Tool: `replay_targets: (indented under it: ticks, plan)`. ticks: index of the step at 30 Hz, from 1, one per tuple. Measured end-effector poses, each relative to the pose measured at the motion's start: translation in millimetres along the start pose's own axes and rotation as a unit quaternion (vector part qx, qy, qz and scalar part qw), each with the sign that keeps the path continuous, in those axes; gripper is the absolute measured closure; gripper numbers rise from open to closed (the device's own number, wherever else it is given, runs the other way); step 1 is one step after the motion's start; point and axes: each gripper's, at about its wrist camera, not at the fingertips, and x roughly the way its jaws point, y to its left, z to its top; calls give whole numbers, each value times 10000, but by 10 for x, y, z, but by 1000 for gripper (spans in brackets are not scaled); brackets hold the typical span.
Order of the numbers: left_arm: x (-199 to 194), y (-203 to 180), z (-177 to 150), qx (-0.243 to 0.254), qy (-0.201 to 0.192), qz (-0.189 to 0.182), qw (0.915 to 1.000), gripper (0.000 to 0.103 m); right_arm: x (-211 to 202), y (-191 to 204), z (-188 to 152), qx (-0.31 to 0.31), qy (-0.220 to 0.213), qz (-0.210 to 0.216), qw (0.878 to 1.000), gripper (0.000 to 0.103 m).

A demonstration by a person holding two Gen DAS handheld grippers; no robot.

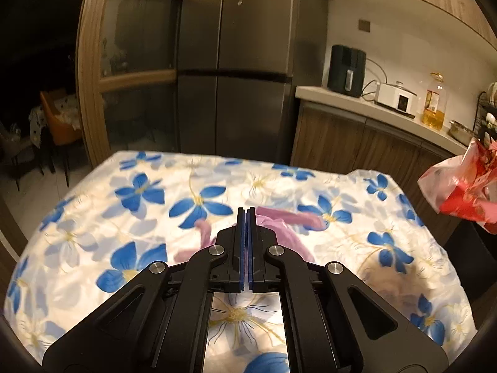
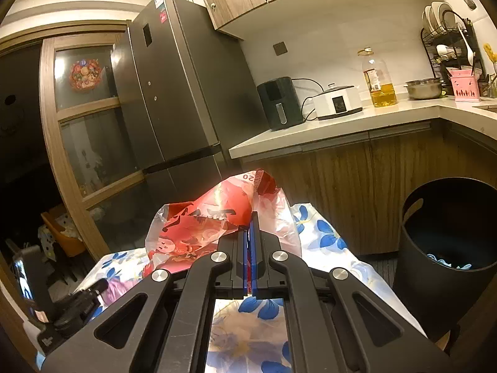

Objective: Collect trash
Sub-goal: 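Lift the pink glove and red-white bag and carry them over the bin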

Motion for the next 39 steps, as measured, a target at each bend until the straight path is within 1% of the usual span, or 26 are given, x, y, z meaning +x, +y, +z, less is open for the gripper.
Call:
replay_targets:
  ticks: [5, 11, 17, 23, 26, 29, 34, 39]
  plan:
    - [-250, -223, 86, 117, -180, -142, 9997, 103, -195, -86, 53, -9, -100, -40, 9999, 101]
    - [-445, -625, 147, 297, -321, -423, 9981, 103, -409, -284, 130, -9, -215, -209, 9996, 101]
    - [-588, -1058, 187, 519, -440, -733, 9950, 103, -612, -517, 212, 4, -367, -436, 9984, 101]
    - [-679, -1486, 192, 730, -509, -1050, 9905, 103, -802, -801, 299, 12, -521, -751, 9958, 101]
    - [-732, -1765, 190, 856, -550, -1272, 9866, 103, -892, -955, 350, 17, -601, -951, 9937, 101]
    - [-803, -2078, 188, 1030, -635, -1523, 9809, 103, -969, -1110, 387, 64, -682, -1145, 9911, 101]
    - [-908, -2627, 135, 1269, -739, -1996, 9688, 103, -1060, -1444, 462, 199, -782, -1590, 9840, 101]
    - [-930, -3065, 95, 1335, -781, -2365, 9592, 103, -1080, -1713, 515, 328, -823, -1970, 9764, 101]
